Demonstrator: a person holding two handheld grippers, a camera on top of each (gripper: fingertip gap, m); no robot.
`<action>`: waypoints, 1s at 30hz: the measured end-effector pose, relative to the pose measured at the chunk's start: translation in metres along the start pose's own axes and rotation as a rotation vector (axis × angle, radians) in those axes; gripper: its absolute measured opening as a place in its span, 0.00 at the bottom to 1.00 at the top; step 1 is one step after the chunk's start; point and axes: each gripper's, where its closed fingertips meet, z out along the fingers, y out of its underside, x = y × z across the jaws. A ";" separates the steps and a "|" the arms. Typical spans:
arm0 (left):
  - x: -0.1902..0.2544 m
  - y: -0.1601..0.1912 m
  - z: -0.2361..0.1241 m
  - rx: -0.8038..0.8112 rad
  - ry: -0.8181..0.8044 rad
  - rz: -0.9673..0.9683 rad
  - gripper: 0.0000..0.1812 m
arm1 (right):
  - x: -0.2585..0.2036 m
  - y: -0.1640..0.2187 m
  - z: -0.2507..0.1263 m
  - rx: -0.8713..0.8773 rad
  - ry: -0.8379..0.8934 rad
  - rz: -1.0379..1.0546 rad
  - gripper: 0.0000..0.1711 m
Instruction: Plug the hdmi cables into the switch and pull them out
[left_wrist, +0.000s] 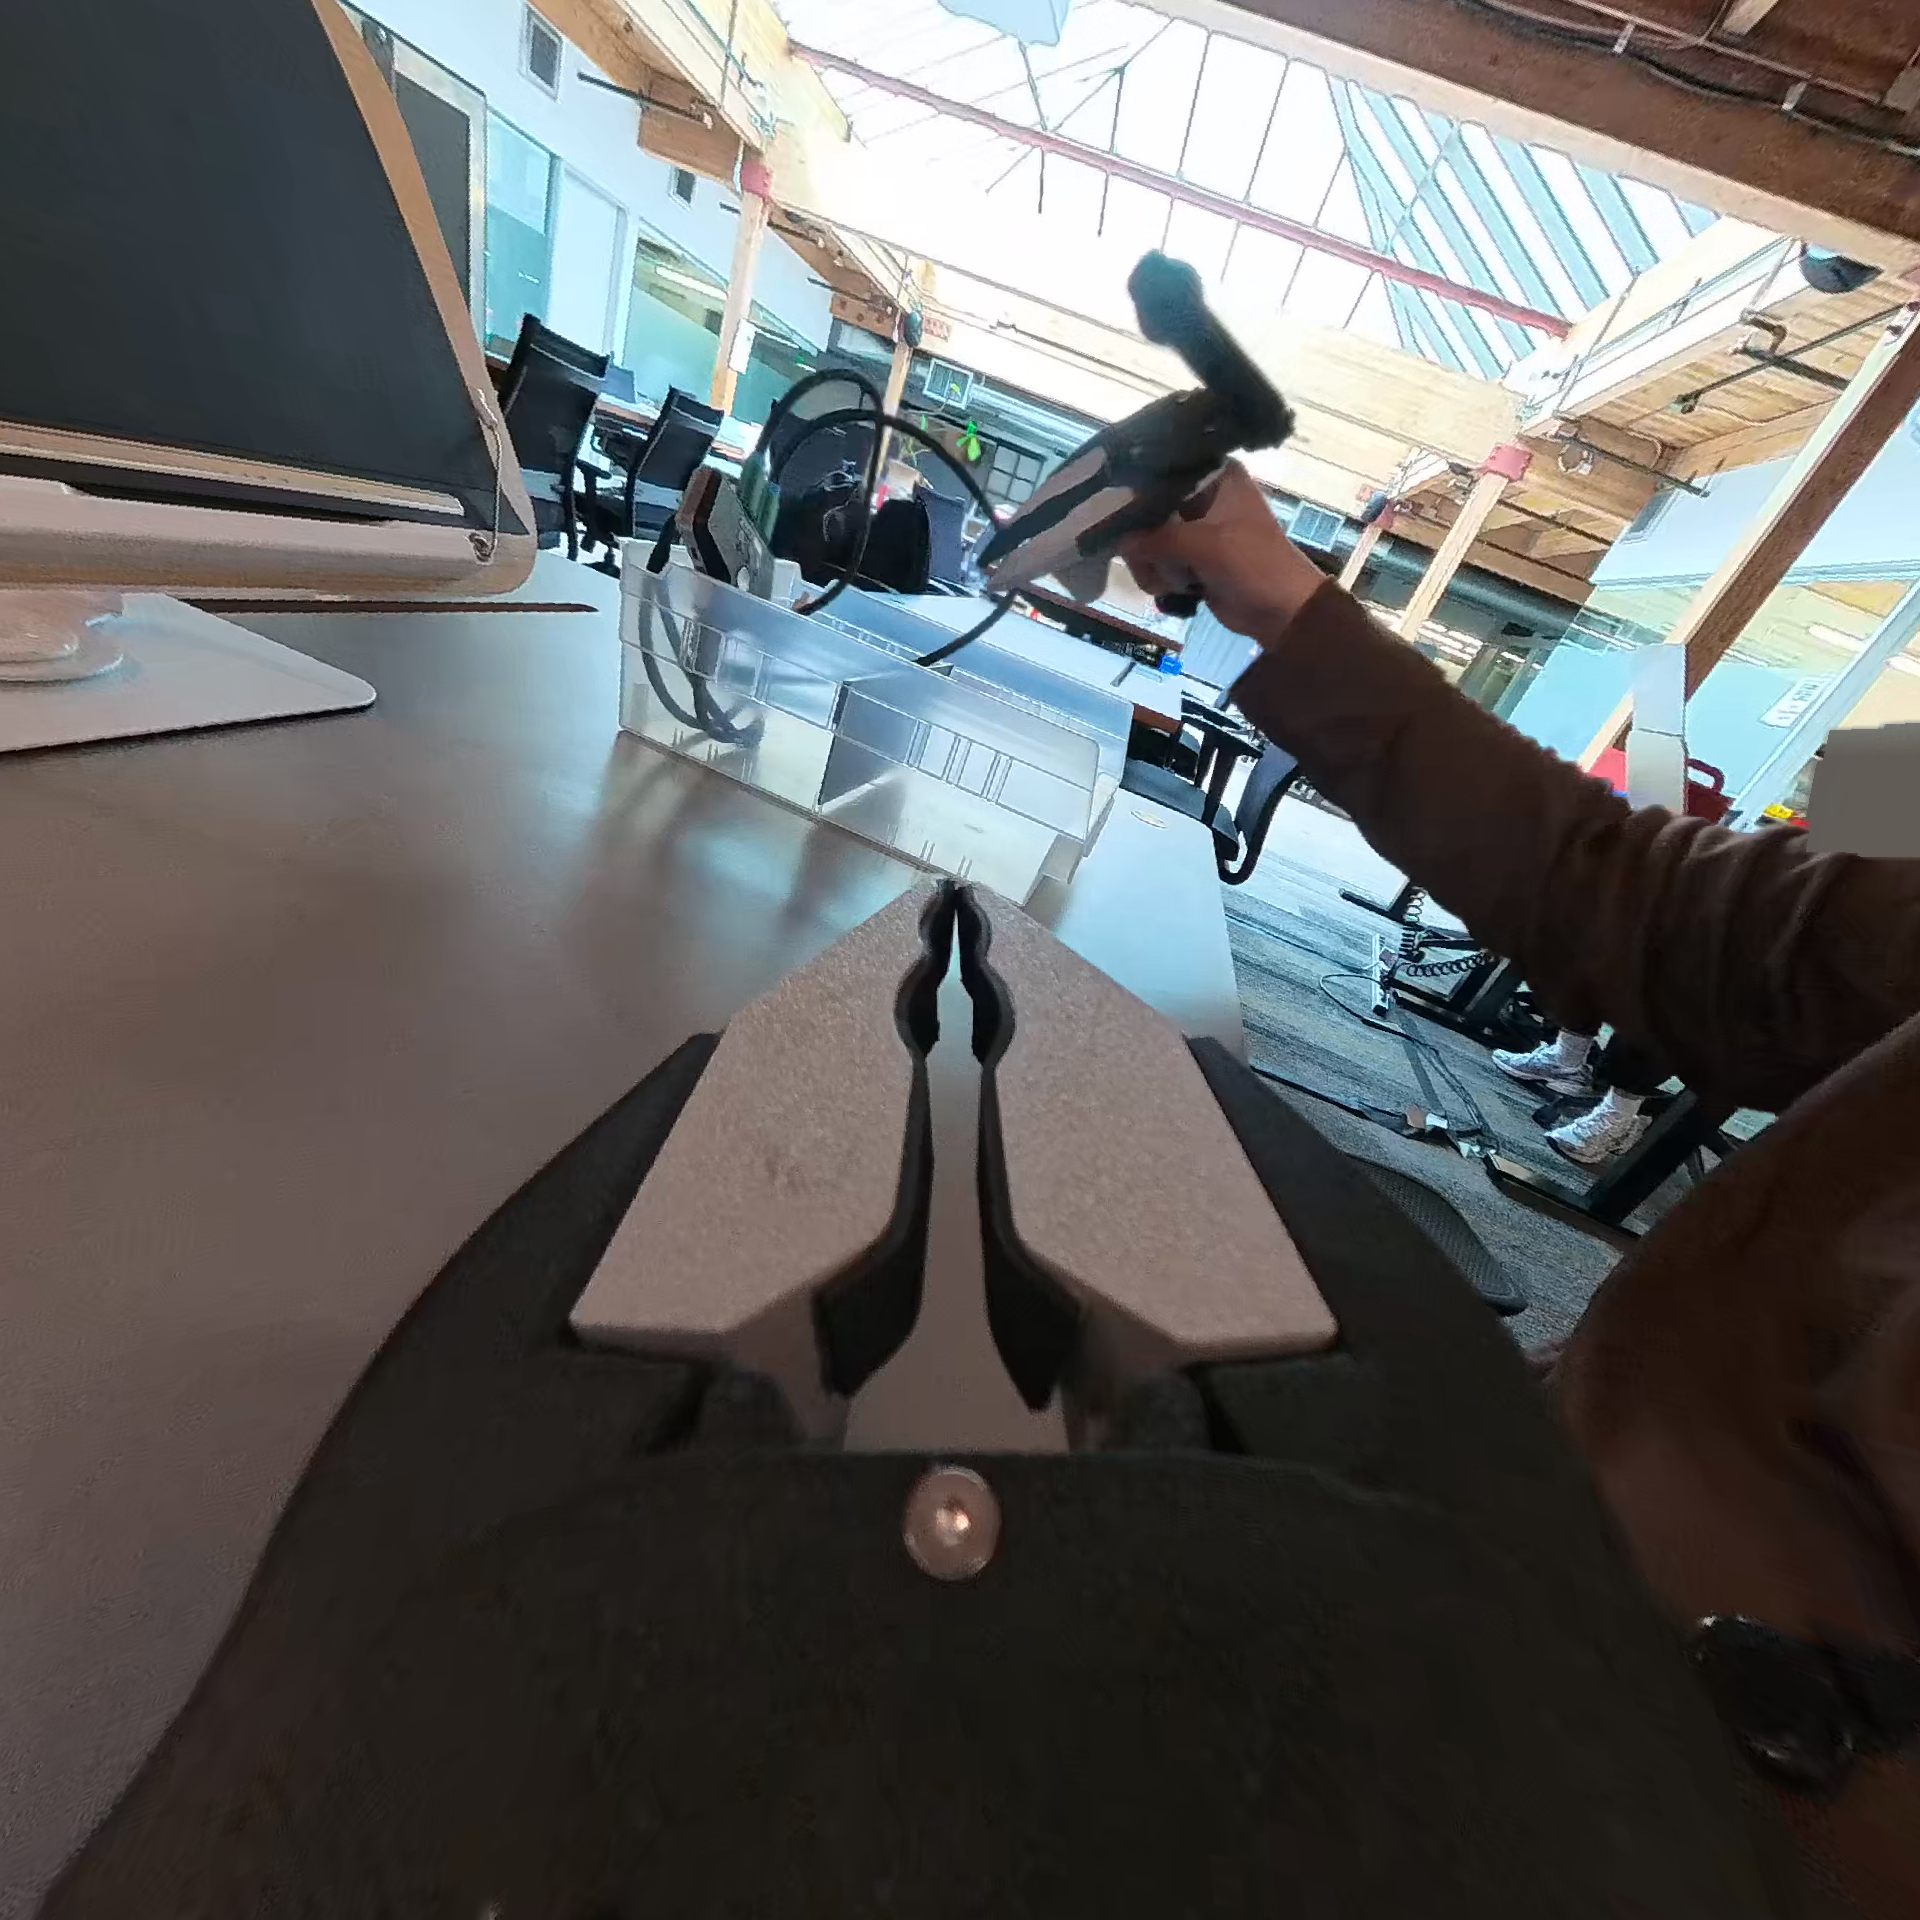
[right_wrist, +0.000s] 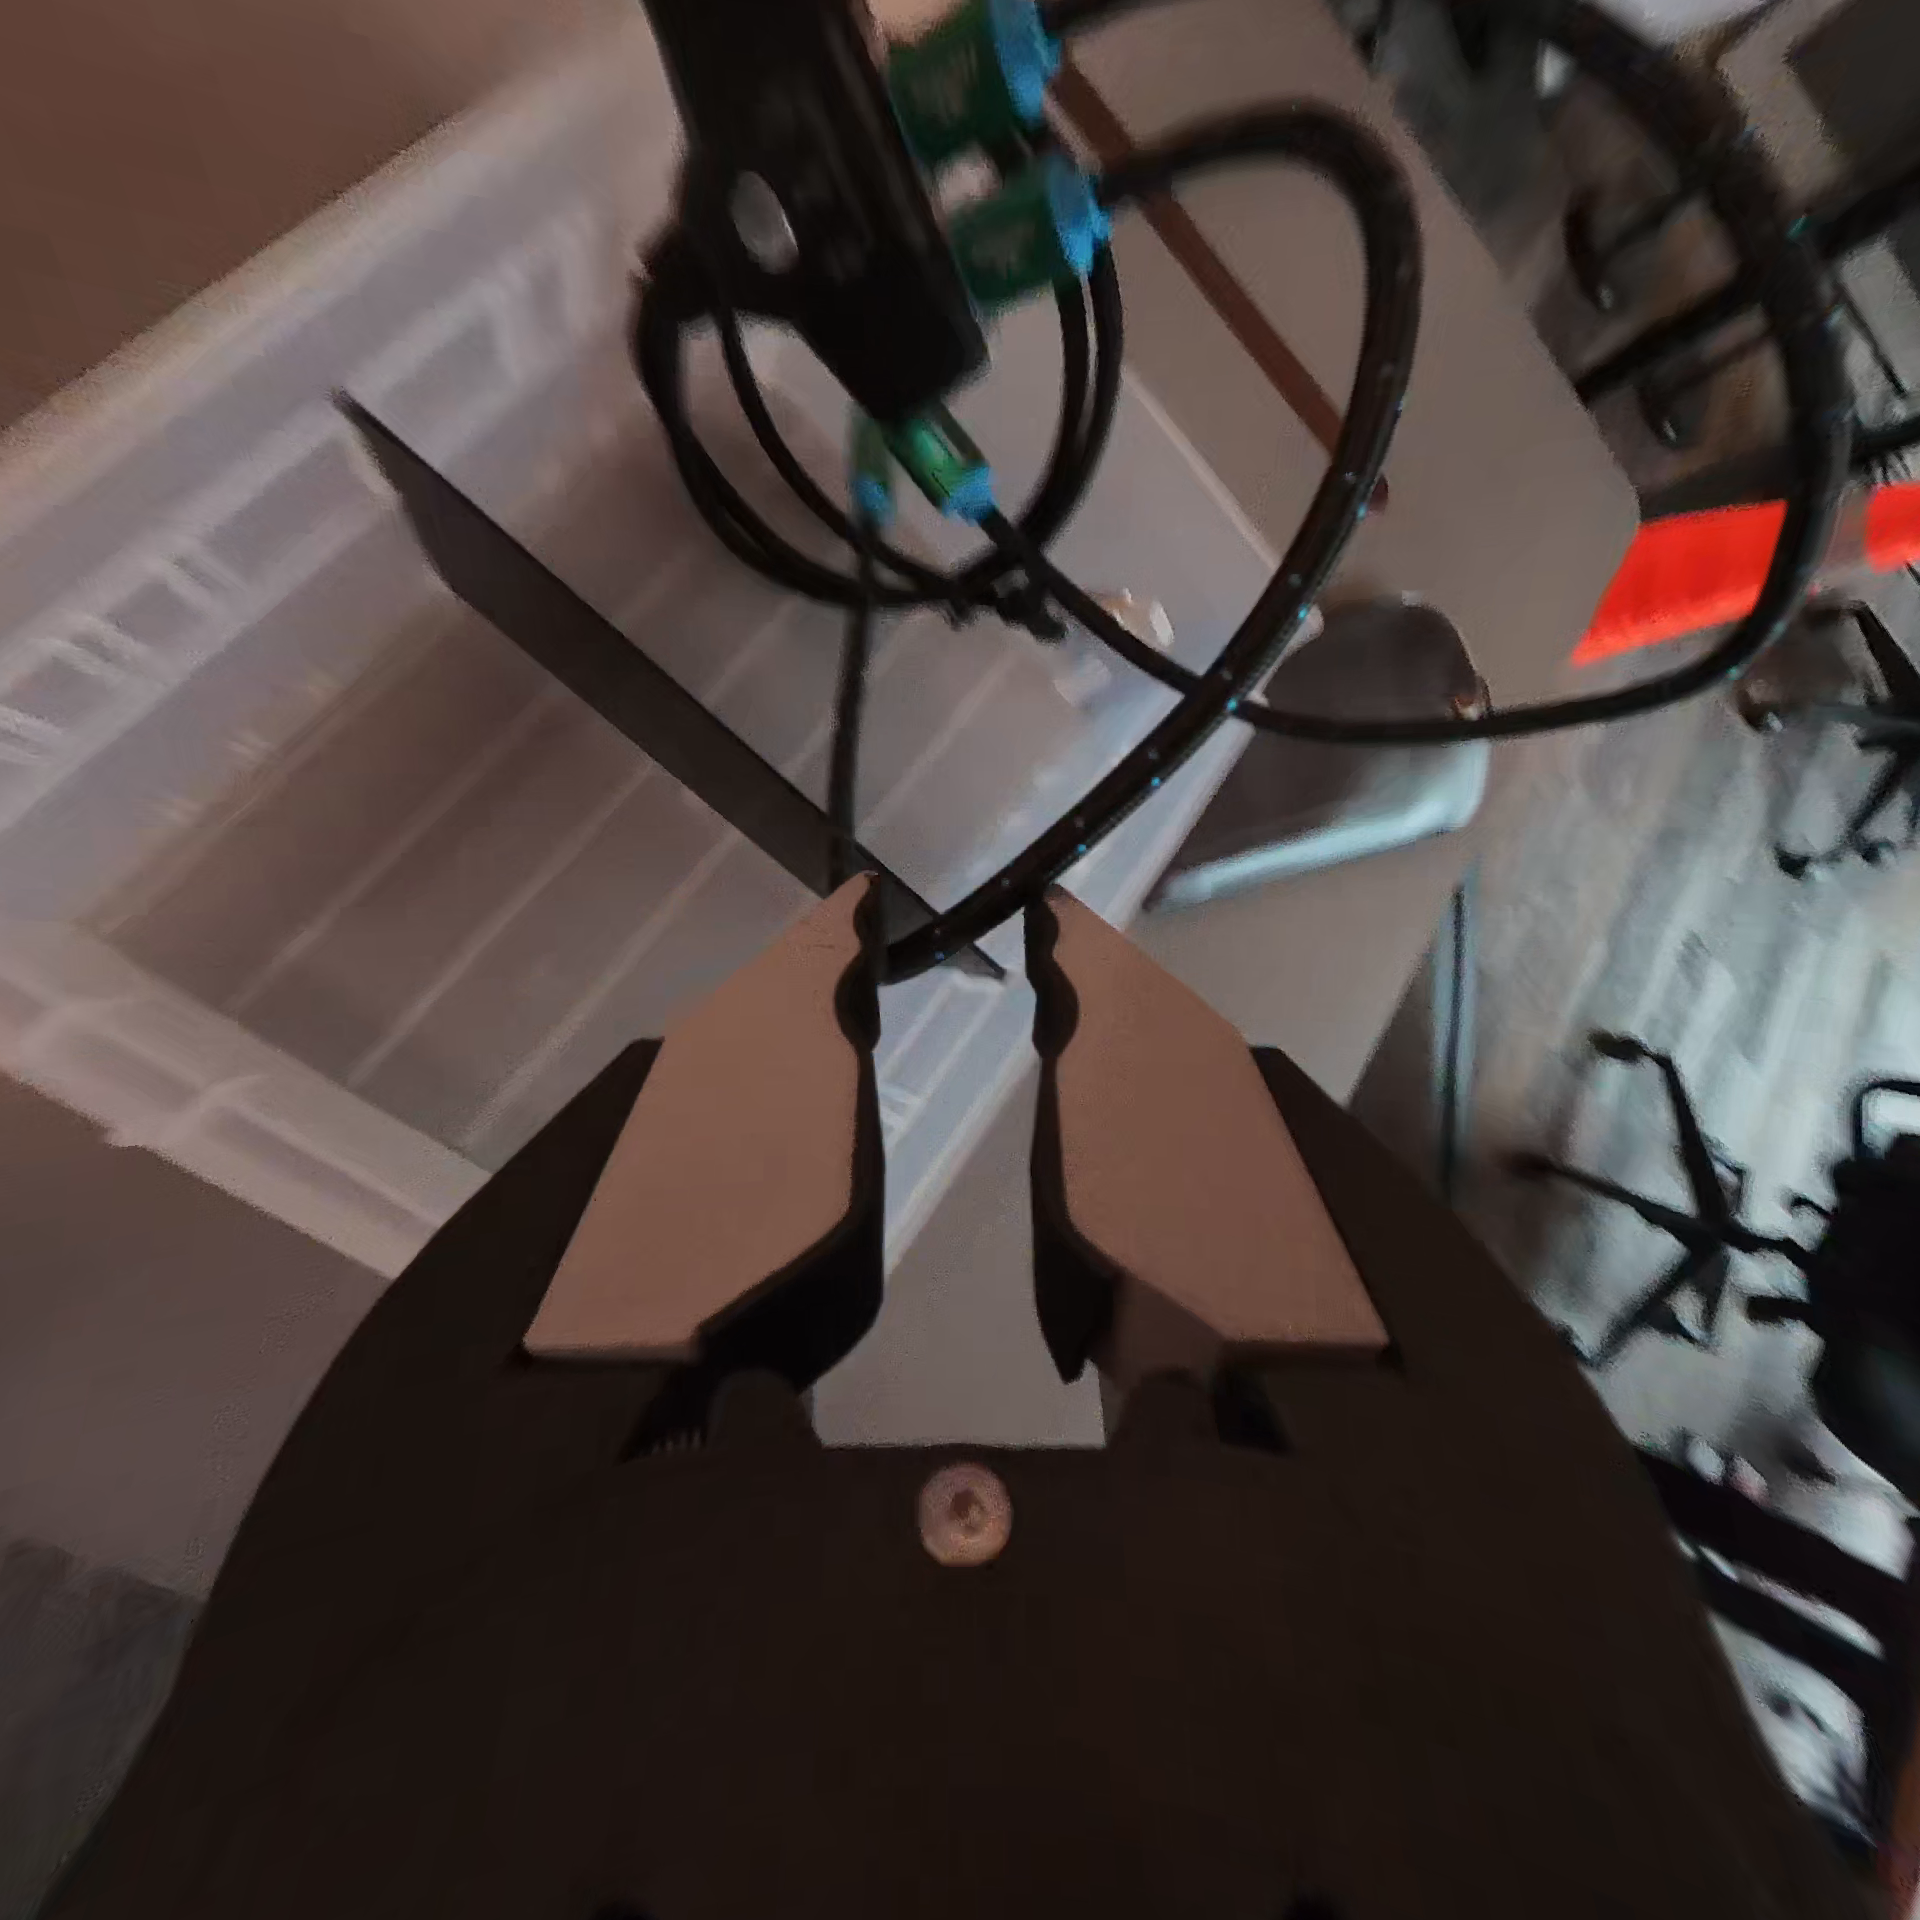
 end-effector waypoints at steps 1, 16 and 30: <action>0.000 0.000 0.000 0.000 0.000 -0.002 0.00 | 0.006 0.008 0.007 -0.069 0.028 -0.022 0.14; -0.002 0.000 0.000 0.004 -0.015 -0.014 0.00 | 0.061 0.038 0.016 -0.201 0.256 0.074 0.33; -0.012 0.002 0.005 -0.018 -0.175 0.119 0.19 | -0.105 -0.132 -0.091 0.676 -0.125 0.160 0.56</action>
